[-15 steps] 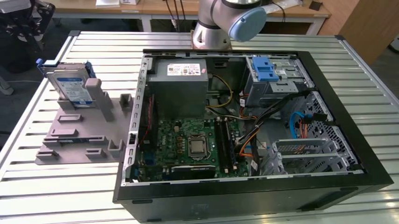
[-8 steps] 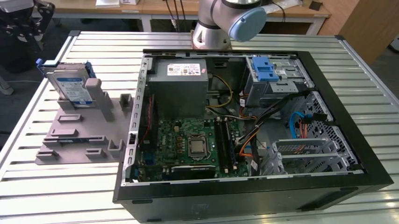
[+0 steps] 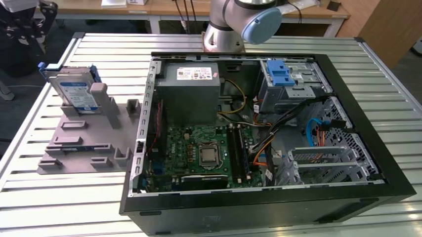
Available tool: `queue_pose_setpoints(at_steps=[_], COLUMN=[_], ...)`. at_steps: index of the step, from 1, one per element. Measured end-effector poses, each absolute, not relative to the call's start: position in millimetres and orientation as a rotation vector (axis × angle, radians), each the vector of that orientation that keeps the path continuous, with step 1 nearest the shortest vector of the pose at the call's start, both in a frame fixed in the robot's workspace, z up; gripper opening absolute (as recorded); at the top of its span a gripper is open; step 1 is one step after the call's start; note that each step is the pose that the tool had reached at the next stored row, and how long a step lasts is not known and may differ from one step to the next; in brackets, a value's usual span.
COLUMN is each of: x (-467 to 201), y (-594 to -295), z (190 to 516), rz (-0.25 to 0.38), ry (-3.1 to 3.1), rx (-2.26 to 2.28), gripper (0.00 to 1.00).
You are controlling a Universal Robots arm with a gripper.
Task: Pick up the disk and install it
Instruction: 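Pick up the disk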
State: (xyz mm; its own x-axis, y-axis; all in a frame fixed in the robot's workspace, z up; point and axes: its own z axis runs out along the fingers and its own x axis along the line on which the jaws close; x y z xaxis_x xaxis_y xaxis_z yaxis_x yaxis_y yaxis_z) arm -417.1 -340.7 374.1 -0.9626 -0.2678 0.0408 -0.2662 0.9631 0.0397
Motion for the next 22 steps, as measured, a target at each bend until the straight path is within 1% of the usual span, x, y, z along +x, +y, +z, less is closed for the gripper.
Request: queue_pose_setpoints(at_steps=[22], x=[-417.2], y=[-340.7], z=[374.1], rz=[-0.046], ry=[-3.018], rx=[0.676], gripper=[0.11])
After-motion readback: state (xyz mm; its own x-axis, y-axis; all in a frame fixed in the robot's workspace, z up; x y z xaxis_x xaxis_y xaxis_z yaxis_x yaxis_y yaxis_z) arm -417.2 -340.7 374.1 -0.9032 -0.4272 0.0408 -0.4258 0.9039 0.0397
